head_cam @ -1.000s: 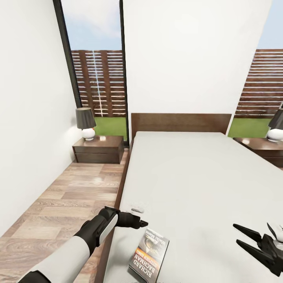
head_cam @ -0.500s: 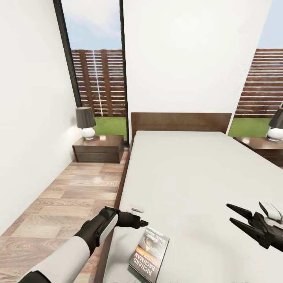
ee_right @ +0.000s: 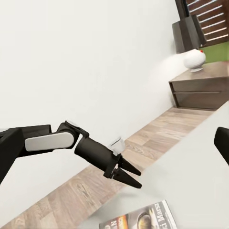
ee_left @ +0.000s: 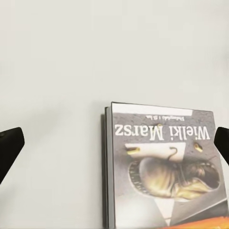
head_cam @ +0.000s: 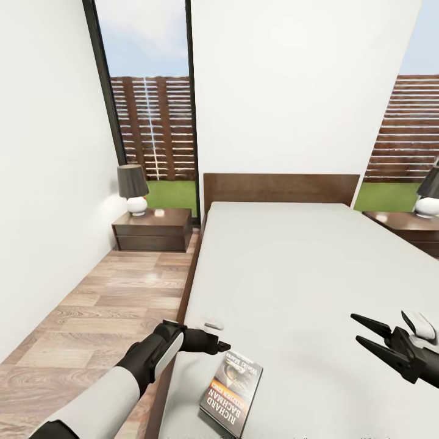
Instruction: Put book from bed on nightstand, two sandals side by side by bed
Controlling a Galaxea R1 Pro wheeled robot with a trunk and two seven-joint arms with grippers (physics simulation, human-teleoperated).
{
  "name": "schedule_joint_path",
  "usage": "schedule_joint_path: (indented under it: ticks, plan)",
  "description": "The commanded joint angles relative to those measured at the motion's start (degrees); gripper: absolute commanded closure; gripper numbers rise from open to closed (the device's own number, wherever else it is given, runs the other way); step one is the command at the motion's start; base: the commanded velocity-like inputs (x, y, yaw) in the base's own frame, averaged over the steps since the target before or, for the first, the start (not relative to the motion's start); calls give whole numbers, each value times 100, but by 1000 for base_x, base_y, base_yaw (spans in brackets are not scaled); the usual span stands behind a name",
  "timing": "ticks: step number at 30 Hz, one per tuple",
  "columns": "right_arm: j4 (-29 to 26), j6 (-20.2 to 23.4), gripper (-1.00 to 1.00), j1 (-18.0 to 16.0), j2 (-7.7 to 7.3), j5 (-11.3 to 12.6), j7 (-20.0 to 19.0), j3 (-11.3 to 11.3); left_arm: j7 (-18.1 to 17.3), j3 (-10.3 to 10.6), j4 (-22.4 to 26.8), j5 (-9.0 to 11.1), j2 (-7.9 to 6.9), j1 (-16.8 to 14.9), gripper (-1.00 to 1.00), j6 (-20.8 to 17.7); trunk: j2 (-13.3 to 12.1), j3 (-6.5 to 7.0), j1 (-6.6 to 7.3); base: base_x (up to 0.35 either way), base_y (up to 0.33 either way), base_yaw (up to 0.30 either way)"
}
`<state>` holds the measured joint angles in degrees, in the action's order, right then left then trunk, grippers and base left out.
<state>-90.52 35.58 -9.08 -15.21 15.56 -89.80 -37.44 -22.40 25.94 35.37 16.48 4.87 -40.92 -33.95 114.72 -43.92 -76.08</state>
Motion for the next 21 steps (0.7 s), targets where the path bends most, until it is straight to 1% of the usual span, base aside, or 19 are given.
schedule_joint_path:
  ticks: [1,4,11,17,21]
  plan:
    - [0,59,-100,-4,-1,3,-17,-2,4,7,4,28,0,-6,-100,-32,44,-24,-22,0,0,0]
    - [0,56,-100,-5,-3,2,-14,-1,6,7,5,25,3,-6,-100,-32,165,-78,-88,0,0,0]
    - [0,54,-100,-6,-8,0,-19,-2,8,7,6,23,5,-5,-100,-29,165,-78,-88,0,0,0]
    - [2,54,-100,-6,-8,0,-20,-12,8,7,10,22,5,-7,-100,-25,405,-186,-219,0,0,0]
    - [4,50,-100,-6,-4,-2,-20,-15,8,7,12,22,10,-6,-100,-24,405,-186,-219,0,0,0]
